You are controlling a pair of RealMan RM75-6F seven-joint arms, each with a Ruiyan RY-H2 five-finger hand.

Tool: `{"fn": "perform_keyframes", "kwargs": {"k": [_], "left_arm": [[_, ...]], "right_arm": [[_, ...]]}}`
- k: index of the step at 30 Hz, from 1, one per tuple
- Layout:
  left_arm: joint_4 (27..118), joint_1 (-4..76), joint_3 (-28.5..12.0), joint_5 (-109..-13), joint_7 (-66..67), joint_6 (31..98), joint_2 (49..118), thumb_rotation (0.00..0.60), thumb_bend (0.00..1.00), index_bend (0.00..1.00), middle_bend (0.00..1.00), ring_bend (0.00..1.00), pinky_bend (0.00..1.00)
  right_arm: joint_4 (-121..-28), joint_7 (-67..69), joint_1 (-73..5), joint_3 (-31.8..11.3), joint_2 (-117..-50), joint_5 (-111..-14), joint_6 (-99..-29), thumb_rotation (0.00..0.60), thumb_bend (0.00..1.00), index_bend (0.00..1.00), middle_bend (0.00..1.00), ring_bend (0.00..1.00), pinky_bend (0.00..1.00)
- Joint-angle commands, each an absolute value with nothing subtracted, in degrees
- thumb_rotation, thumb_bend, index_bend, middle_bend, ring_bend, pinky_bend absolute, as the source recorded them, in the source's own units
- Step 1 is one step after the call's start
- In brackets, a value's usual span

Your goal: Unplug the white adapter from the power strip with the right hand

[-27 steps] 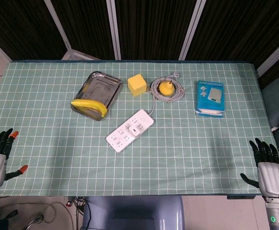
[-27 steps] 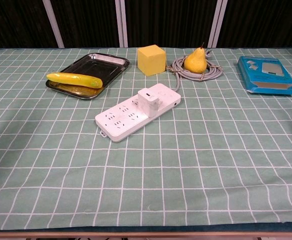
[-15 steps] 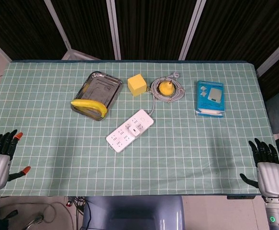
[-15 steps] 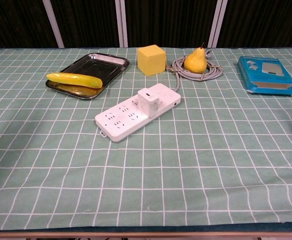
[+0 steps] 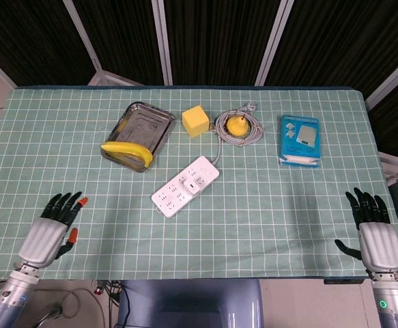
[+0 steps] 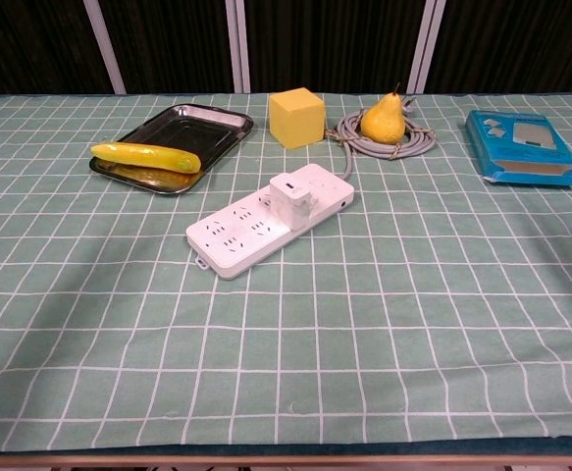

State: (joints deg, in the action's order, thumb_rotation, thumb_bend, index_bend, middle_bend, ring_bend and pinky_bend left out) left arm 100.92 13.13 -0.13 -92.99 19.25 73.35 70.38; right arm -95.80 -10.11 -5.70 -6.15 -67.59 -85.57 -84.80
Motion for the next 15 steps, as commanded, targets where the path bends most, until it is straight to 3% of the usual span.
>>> {"fn": "perform_keyframes", "kwargs": {"k": [1,6,15], "left_arm": [[103.87,18.61,-1.97,-90.47,25.86,65.35,73.02,0.600,0.58,0.01,0.00,0.00,0.08],[102.76,24.51,-4.86,-84.31,32.07,56.59,77.99,0.600,0.58,0.03,0.00,0.00,0.09],[97.10,33.07,-8.39,-76.56,36.56,47.09,85.43,0.600,0.58,0.05,0.01,0.00,0.10]], "right_arm": [[-99.39,-14.17,-8.23,-7.96,-66.02,-84.93,-82.40,0.600,0.13,0.00,0.00,0.00,0.00],[-104.00,-21.53,-12.41,-10.85,-65.12,-82.14,-78.17,0.600,0.13,0.00,0.00,0.00,0.00],[-107.96,-31.27,-19.06,-14.84,-66.32,-74.17,-71.61,0.600,0.13,0.00,0.00,0.00,0.00]]}}
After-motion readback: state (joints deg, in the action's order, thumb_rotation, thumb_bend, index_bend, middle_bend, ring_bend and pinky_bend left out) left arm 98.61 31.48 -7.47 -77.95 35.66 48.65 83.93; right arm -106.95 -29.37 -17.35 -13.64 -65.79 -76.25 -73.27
